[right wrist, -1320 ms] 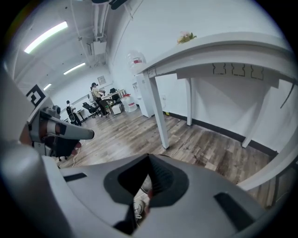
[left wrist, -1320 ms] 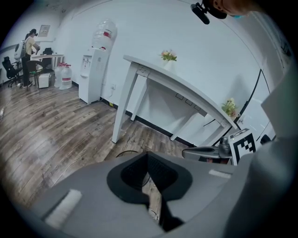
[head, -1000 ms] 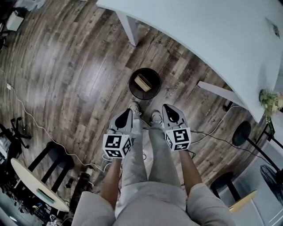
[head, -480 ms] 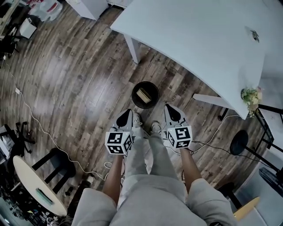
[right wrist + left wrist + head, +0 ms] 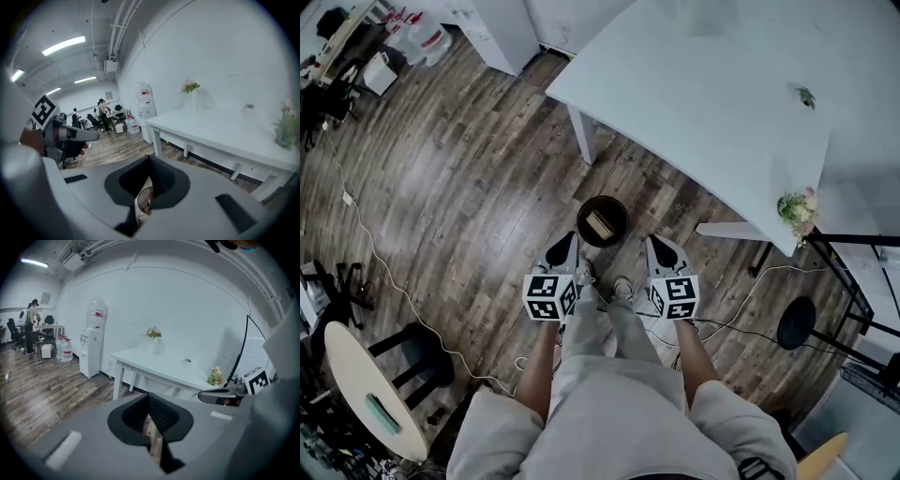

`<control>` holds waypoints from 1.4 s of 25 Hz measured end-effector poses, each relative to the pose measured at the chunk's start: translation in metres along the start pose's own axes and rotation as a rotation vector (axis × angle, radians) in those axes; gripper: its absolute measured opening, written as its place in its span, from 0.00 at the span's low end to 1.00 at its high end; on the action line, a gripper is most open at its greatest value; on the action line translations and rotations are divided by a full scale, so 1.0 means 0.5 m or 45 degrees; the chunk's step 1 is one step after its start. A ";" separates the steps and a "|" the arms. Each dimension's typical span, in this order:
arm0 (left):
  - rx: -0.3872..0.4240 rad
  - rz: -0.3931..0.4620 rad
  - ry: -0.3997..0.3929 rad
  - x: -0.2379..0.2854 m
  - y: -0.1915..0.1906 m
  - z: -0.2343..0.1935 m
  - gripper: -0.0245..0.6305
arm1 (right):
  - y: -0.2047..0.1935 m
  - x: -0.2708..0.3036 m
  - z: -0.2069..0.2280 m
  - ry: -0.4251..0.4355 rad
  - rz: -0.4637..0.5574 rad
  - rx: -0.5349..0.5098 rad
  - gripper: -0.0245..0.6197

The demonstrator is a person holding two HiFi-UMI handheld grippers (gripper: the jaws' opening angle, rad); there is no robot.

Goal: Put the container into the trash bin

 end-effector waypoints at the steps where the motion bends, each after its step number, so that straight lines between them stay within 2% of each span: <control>1: 0.003 0.008 0.000 -0.012 0.008 0.006 0.05 | 0.008 -0.015 -0.001 -0.003 0.002 -0.008 0.06; 14: 0.010 0.129 0.048 -0.104 0.091 0.073 0.05 | 0.117 -0.129 0.030 -0.020 0.098 -0.097 0.06; 28: 0.051 0.194 0.120 -0.171 0.120 0.101 0.05 | 0.166 -0.201 0.047 -0.010 0.160 -0.145 0.06; 35: 0.043 0.194 0.129 -0.186 0.108 0.108 0.05 | 0.165 -0.225 0.055 -0.032 0.173 -0.136 0.06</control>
Point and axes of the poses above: the fingertips, and each gripper's own axes: x forward along the fingers, z to its right, y out of its top, the point moved 7 cm from there along -x, backward along the fingers, and after that the axes turned 4 degrees about z, right-handed, at the moved point
